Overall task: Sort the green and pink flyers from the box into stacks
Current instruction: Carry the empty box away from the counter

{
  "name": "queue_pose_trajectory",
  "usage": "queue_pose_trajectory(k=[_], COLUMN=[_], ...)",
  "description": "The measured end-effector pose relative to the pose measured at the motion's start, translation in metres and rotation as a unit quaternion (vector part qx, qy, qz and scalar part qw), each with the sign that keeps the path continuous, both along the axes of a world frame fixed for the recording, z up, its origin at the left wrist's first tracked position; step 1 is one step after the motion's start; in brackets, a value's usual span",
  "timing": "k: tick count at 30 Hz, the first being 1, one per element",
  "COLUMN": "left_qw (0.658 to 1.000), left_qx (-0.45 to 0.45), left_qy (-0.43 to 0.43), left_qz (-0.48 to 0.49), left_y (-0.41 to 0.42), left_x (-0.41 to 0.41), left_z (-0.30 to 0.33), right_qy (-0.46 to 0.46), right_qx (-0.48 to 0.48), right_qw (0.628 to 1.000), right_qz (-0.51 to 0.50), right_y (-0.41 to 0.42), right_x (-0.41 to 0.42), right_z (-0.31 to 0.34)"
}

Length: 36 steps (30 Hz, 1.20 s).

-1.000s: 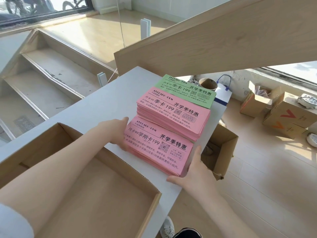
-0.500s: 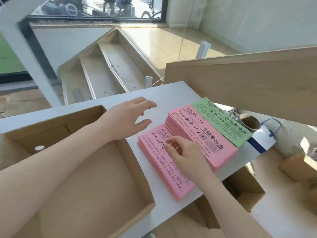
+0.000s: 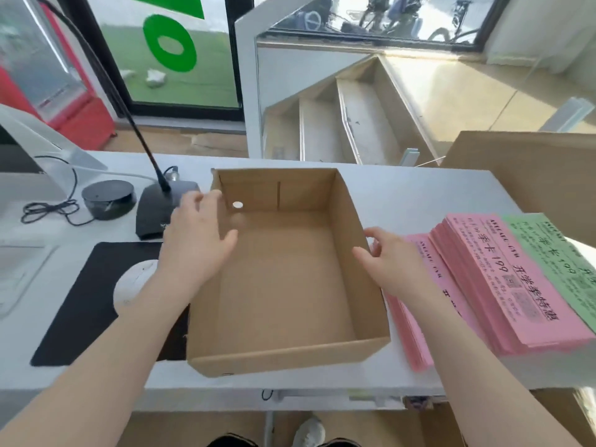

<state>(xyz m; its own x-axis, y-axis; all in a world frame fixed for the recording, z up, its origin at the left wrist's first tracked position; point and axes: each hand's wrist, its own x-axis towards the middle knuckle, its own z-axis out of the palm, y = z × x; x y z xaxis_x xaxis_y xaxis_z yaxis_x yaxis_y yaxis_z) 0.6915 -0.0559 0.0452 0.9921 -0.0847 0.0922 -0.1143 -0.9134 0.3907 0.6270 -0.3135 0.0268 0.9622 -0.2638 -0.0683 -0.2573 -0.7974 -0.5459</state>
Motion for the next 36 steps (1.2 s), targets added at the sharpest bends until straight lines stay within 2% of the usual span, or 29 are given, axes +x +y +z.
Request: queue_pose_trajectory(k=[2,4,10,14,17,21,26,31,36], left_qw=[0.995,0.993,0.998,0.979,0.954,0.921,0.874,0.837,0.812], left_qx=[0.02,0.023,-0.059,-0.166,-0.242,-0.276,-0.265,-0.212,-0.189], left_qy=[0.087,0.115,0.02,-0.069,-0.066,-0.033,0.035,0.085,0.175], left_qz=[0.039,0.024,-0.006,-0.092,-0.167,-0.274,-0.406,-0.498,-0.523], left_y=[0.011,0.015,0.019,0.011,-0.006,-0.049,-0.117,-0.2,-0.289], left_x=[-0.008,-0.017,-0.039,-0.07,-0.097,-0.139,-0.199,-0.262,-0.31], left_z=[0.001,-0.002,0.006,0.023,0.033,0.037,0.025,0.002,-0.043], right_qy=[0.061,0.068,-0.057,-0.175,-0.217,-0.214,-0.195,-0.172,-0.121], right_qx=[-0.023,0.0,0.01,-0.002,-0.004,0.001,0.015,0.053,0.112], right_qw=[0.998,0.997,0.994,0.973,0.951,0.917,0.867,0.819,0.782], right_qz=[-0.003,-0.026,-0.092,-0.152,-0.22,-0.336,-0.459,-0.545,-0.601], right_y=[0.003,0.008,0.016,0.024,0.025,0.013,-0.023,-0.068,-0.136], right_x=[-0.003,-0.007,-0.048,-0.108,-0.162,-0.245,-0.351,-0.448,-0.511], right_z=[-0.004,-0.006,0.006,0.028,0.037,0.03,0.004,-0.034,-0.075])
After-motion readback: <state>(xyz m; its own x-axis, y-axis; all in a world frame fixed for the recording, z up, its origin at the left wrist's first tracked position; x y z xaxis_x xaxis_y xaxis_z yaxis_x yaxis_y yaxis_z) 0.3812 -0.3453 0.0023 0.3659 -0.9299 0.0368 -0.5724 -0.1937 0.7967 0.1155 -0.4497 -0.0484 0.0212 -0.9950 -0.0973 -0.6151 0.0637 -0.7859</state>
